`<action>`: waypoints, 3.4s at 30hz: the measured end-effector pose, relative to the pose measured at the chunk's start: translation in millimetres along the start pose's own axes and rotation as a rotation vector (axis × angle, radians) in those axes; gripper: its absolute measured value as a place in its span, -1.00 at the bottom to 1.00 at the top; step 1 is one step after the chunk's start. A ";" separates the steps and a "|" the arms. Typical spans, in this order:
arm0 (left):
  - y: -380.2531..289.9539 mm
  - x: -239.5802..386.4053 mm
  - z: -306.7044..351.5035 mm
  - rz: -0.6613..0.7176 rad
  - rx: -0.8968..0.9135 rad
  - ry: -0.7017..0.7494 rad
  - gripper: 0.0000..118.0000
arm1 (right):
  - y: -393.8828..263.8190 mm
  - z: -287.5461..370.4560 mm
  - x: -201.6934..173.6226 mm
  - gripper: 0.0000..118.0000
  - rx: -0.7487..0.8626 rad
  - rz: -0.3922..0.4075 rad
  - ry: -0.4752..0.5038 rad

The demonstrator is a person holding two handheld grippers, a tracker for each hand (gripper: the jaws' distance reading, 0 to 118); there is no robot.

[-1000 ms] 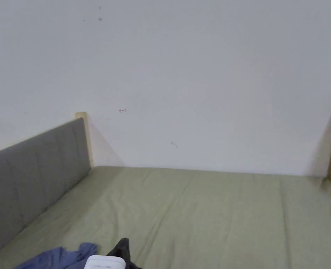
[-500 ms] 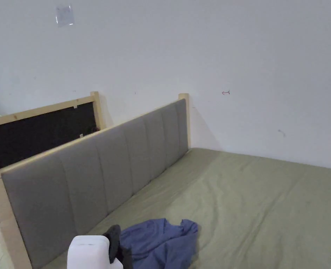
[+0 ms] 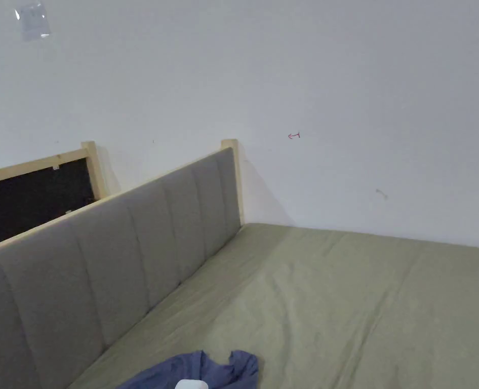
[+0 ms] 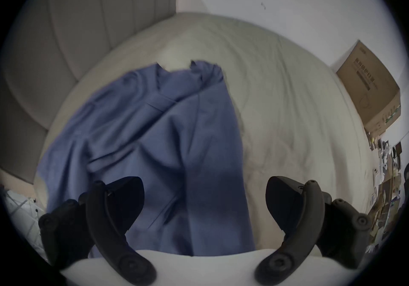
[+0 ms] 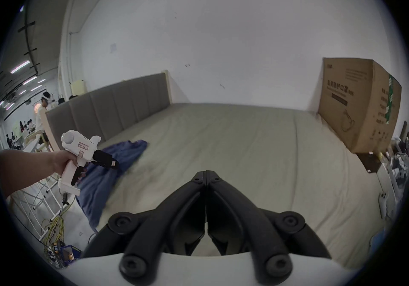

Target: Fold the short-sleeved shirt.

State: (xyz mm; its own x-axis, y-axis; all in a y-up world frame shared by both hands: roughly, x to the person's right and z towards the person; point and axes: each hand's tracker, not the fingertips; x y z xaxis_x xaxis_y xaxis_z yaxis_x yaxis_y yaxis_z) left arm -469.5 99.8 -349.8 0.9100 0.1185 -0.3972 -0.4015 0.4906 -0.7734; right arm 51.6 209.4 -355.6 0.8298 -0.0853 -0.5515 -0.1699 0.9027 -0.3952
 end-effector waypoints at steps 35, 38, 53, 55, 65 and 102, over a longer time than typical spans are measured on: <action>35.6 350.9 384.1 -0.655 0.808 -0.396 -0.87 | 22.7 153.0 88.9 -1.00 0.227 -0.157 -0.195; 12.1 407.3 308.8 -0.692 0.569 -0.419 -0.87 | 10.8 163.5 114.2 -1.00 0.207 -0.188 -0.258; -86.1 426.8 50.6 -0.447 0.068 -0.466 0.90 | -66.8 126.6 161.9 -1.00 -0.033 -0.284 -0.310; -75.1 410.0 80.6 -0.440 0.120 -0.469 0.90 | -60.7 125.8 157.6 -1.00 -0.027 -0.276 -0.301; -131.6 283.5 232.5 -0.178 0.793 -0.256 -0.99 | -41.3 154.5 119.4 -1.00 0.306 -0.187 -0.326; -47.3 309.7 -12.8 -0.400 0.101 -0.210 -0.92 | -7.5 24.1 197.4 -1.00 0.088 -0.240 -0.279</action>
State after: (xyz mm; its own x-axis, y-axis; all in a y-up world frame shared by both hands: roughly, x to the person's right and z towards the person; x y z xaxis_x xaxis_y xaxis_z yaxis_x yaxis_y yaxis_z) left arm -170.0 102.2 -442.6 0.9968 0.0698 0.0395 -0.0116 0.6138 -0.7893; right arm 229.5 196.0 -443.8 0.9554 -0.1920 -0.2246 0.0836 0.9048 -0.4176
